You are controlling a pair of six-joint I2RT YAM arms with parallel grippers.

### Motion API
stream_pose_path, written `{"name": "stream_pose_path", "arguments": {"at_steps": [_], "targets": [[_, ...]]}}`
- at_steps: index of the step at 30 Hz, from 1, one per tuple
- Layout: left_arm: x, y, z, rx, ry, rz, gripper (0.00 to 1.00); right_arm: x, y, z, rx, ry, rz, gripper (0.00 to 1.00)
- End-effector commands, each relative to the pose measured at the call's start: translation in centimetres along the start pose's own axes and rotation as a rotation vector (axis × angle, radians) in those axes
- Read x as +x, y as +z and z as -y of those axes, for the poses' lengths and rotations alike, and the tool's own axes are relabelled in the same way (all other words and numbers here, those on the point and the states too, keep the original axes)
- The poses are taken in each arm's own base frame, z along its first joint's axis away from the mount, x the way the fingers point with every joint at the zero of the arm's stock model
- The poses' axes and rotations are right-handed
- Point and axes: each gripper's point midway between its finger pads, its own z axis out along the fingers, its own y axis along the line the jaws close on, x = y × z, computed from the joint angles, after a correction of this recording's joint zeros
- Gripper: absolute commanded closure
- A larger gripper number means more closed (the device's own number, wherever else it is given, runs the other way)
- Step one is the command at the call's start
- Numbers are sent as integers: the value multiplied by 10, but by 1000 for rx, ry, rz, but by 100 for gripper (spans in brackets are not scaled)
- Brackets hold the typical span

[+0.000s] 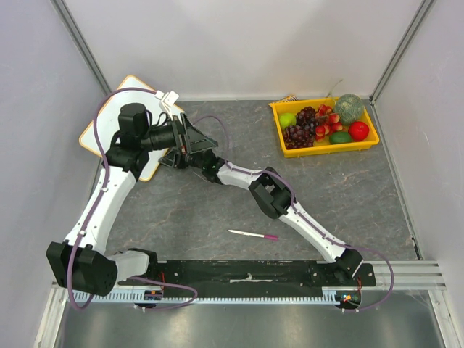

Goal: Write a sentence on the whiteboard

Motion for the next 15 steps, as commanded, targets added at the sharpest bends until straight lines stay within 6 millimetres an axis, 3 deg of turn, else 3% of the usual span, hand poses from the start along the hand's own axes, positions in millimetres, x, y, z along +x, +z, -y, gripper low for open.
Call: {"name": "stream_pose_path", "arguments": {"at_steps": [1, 10, 15], "targets": [[-2, -6, 12, 38, 44, 13, 9, 21, -14, 17, 95, 11, -78, 100], [2, -7, 12, 36, 43, 13, 9, 7, -45, 18, 124, -2, -71, 100], [4, -8, 10, 30, 39, 14, 9, 1, -72, 20, 147, -3, -67, 100]]}}
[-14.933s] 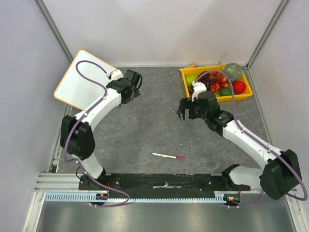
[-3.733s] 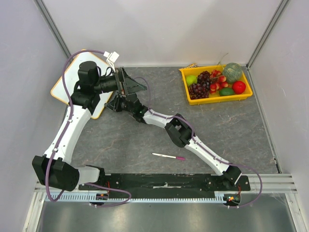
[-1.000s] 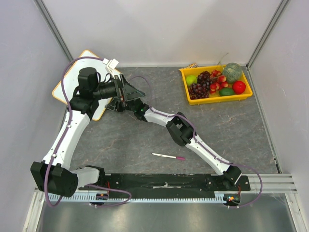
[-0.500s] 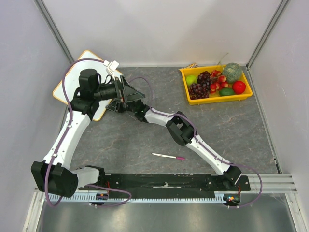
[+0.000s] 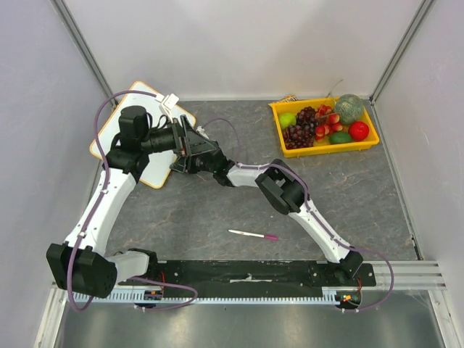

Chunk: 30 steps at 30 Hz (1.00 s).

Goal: Write a sentence on the whiteboard

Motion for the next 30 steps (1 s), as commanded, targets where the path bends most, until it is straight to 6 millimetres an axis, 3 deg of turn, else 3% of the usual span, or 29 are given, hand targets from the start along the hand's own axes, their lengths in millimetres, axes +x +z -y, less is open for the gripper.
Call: {"name": "stream_pose_path", "arguments": {"at_steps": [1, 7, 16, 26, 30], "targets": [[-1, -7, 12, 32, 48, 19, 9, -2, -29, 18, 76, 3, -27, 100], [2, -7, 10, 25, 37, 24, 9, -13, -70, 29, 108, 29, -2, 100], [9, -8, 3, 1, -1, 31, 9, -14, -135, 48, 184, 44, -12, 100], [19, -7, -4, -8, -44, 38, 10, 10, -209, 51, 266, 41, -46, 100], [22, -7, -4, -9, -47, 37, 10, 26, -225, 47, 256, 76, -70, 100]]}}
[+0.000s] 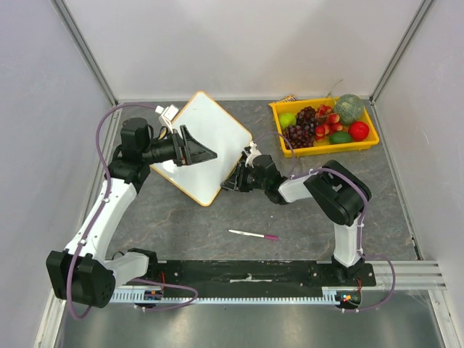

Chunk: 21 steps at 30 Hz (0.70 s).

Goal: Write a sentence on the whiteboard

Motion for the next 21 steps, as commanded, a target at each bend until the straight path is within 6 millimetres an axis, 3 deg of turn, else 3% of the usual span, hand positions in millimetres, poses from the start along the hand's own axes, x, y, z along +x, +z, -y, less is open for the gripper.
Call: {"name": "stream_pose_path", "arguments": {"at_steps": [1, 4, 8, 14, 21], "targets": [[-3, -4, 10, 17, 17, 31, 10, 12, -17, 4, 16, 22, -20, 100], [-1, -5, 8, 14, 12, 29, 10, 20, -14, 2, 6, 38, -37, 100], [2, -8, 10, 12, 18, 34, 10, 27, -10, -7, -21, 56, -43, 92], [9, -13, 7, -17, 54, 25, 7, 0, -20, -29, -37, 7, 28, 53], [10, -20, 11, -27, 158, 45, 1, -27, -40, -55, -21, -87, 39, 18]]}}
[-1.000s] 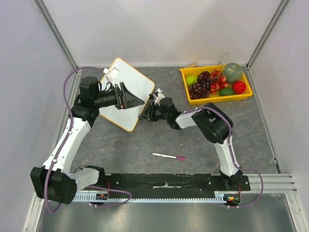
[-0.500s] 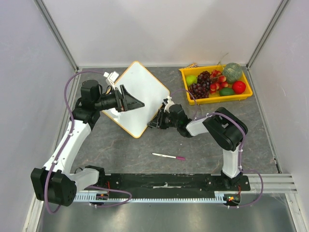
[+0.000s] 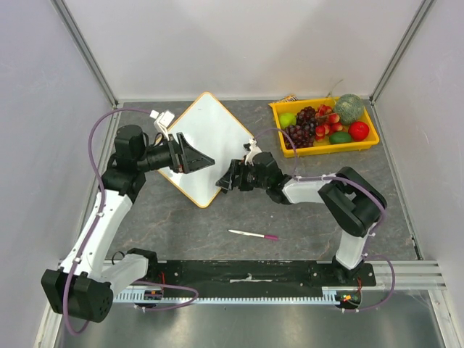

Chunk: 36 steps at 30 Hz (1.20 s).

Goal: Write a sentence on the whiteboard

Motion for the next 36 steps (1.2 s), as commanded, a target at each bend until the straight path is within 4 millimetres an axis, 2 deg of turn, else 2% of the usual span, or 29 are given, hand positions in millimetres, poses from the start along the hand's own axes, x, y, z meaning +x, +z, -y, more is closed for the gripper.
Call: {"name": "stream_pose_path", "arguments": {"at_steps": [1, 6, 10, 15, 19, 23, 26, 28, 31, 36], "targets": [[-1, -6, 3, -6, 114, 23, 1, -33, -19, -32, -28, -84, 65, 17], [10, -1, 11, 27, 197, 3, 1, -45, -51, -33, 17, -141, 98, 2], [28, 10, 11, 41, 215, -30, 1, -65, -97, -31, 68, -182, 164, 2], [71, 34, 8, 39, 253, -148, 1, -79, -173, -34, 140, -251, 287, 2], [106, 49, -4, -15, 333, -229, 1, -70, -212, -26, 203, -250, 311, 2], [143, 61, -14, -67, 448, -308, 3, -60, -240, -21, 240, -224, 331, 2], [170, 71, -22, -121, 539, -367, 7, -56, -254, -21, 246, -198, 355, 2], [186, 77, -27, -145, 598, -414, 10, -52, -256, -21, 244, -190, 342, 2], [214, 83, -33, -182, 701, -483, 12, -44, -249, -15, 248, -192, 296, 2], [245, 84, -39, -211, 755, -555, 12, -36, -233, -4, 252, -236, 204, 2]]}}
